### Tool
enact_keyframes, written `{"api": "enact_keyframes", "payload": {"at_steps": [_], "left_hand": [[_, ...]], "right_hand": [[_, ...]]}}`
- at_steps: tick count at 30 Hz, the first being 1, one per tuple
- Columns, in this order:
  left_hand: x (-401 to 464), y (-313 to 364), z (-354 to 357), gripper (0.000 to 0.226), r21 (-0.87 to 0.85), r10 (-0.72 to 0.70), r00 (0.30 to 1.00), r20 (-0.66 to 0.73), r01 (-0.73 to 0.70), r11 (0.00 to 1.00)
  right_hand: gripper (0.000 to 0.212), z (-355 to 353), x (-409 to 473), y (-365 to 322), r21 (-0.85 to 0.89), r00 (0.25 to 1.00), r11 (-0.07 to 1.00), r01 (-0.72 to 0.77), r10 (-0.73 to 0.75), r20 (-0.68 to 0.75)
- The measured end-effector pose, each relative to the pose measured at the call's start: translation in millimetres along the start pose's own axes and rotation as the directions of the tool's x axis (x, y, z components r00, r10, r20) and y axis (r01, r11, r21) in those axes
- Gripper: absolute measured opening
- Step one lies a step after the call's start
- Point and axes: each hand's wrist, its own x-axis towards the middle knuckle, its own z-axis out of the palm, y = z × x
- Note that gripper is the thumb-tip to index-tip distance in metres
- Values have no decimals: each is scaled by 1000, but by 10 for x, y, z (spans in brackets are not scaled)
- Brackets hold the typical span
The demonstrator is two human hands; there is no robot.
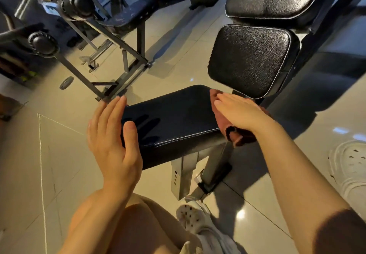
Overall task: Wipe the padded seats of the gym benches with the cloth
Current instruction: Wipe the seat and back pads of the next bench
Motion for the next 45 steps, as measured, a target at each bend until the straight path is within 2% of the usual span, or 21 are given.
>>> {"api": "enact_keyframes", "payload": {"at_steps": [3, 5, 7, 9, 12, 15, 18, 20, 22, 26, 29, 30, 34, 37, 41, 45], "left_hand": [[-8, 26, -1, 49, -35, -96, 995, -7, 96, 995], [-12, 27, 4, 44, -42, -94, 996, -8, 94, 995], [-12, 22, 17, 43, -37, -76, 997, -15, 75, 997], [-9, 11, 33, 46, -17, -76, 997, -13, 76, 997], [-21, -18, 35, 50, -49, -94, 995, -39, 92, 995], [-30, -45, 48, 54, -236, -170, 978, -125, 137, 962], [-23, -26, 55, 52, -421, -320, 939, -124, 243, 874], [-26, -21, 45, 48, -459, -395, 914, -95, 312, 832], [-19, -35, 29, 46, -455, -414, 909, -51, 348, 820], [-13, -51, 34, 37, -340, -279, 960, -8, 259, 904], [-17, -38, 47, 37, -315, -275, 961, -20, 255, 914], [-21, -35, 49, 39, -308, -276, 961, -27, 254, 917], [-31, -19, 63, 42, -293, -290, 956, -52, 263, 919], [-48, -25, 75, 41, -312, -310, 948, -76, 273, 910], [-47, -43, 89, 39, -366, -357, 930, -88, 303, 880], [-56, -20, 54, 37, -548, -369, 920, -133, 242, 800]], "right_hand": [[53, -61, 326, 93, 77, 983, 987, -138, 127, 136], [52, 16, 424, -13, 3, 987, 992, -125, 124, 99], [51, 110, 407, -324, -84, 999, 996, -10, 14, 43], [56, 189, 303, -809, -73, 982, 986, 150, -140, 126], [59, 216, 26, -1469, -12, 895, 919, 395, -382, 231], [60, 193, -343, -1629, 29, 776, 801, 598, -587, 231], [59, 165, -577, -1414, 55, 712, 724, 688, -688, 141], [63, 138, -641, -1219, 42, 715, 723, 690, -689, 120], [65, 84, -605, -978, 42, 776, 784, 619, -619, 121], [69, -105, -340, -347, -23, 956, 960, 280, -277, 97], [94, -180, -249, -60, -22, 994, 996, 82, -80, 78], [91, -162, -256, -32, -16, 996, 999, 52, -51, 79], [55, -18, -312, -107, -5, 996, 997, 72, -72, -55], [45, 68, -432, -303, 85, 986, 989, 121, -109, -128], [42, 113, -721, -885, 209, 972, 951, 229, -211, -105], [34, 33, -1007, -1563, 483, 944, 825, 292, -329, -9]]}}
